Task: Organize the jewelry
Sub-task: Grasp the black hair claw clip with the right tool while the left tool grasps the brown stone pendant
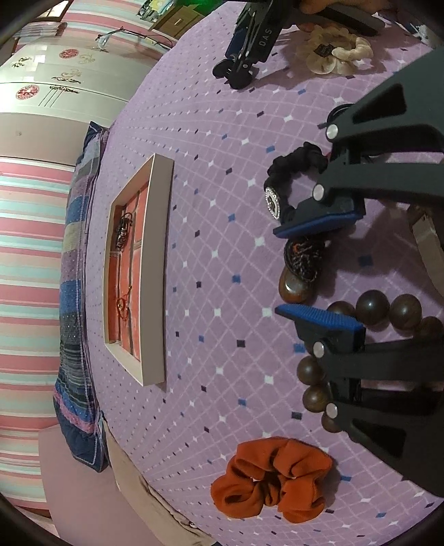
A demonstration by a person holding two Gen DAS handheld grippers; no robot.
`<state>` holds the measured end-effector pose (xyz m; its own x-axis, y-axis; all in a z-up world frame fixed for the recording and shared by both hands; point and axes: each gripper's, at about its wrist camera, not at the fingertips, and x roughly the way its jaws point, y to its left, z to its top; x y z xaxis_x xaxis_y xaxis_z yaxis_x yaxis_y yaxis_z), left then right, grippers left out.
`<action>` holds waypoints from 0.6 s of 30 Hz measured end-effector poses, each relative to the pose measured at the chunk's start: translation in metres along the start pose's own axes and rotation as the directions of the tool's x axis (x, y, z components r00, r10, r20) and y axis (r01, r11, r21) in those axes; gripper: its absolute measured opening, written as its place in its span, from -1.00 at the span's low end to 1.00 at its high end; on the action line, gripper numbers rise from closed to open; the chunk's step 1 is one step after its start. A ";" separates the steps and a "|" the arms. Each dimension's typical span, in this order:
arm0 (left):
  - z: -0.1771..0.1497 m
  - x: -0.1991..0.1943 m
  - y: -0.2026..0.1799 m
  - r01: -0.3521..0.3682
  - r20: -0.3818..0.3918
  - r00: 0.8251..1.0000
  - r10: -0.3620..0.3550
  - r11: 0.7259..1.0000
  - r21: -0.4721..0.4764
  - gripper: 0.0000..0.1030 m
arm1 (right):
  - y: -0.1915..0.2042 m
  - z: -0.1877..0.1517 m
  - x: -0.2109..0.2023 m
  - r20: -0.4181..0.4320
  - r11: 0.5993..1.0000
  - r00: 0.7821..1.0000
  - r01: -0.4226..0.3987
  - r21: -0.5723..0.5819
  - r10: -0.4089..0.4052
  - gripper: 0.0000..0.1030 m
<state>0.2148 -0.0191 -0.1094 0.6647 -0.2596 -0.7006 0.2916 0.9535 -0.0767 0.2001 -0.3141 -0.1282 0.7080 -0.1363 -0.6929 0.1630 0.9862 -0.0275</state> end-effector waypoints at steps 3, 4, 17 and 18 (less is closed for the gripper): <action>0.000 0.000 -0.001 -0.002 0.000 1.000 0.002 1.000 0.000 -0.25 | 0.002 0.001 0.000 -0.002 1.000 1.000 -0.020 -0.001 0.020 0.20; 0.000 0.000 -0.001 -0.003 0.000 1.000 0.003 1.000 0.001 -0.25 | 0.004 0.001 0.001 -0.003 1.000 1.000 -0.027 -0.004 0.027 0.11; 0.002 -0.004 0.001 -0.020 0.010 1.000 0.020 1.000 0.008 -0.29 | 0.004 0.003 -0.004 0.007 0.997 0.998 -0.069 0.025 0.069 -0.12; 0.002 -0.005 0.001 -0.019 0.011 1.000 0.019 1.000 0.007 -0.33 | 0.003 0.003 -0.005 0.008 0.997 0.998 -0.069 0.025 0.069 -0.12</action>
<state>0.2134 -0.0170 -0.1049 0.6775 -0.2429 -0.6942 0.2832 0.9573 -0.0585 0.1992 -0.3104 -0.1230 0.7234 -0.0685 -0.6871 0.1305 0.9907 0.0387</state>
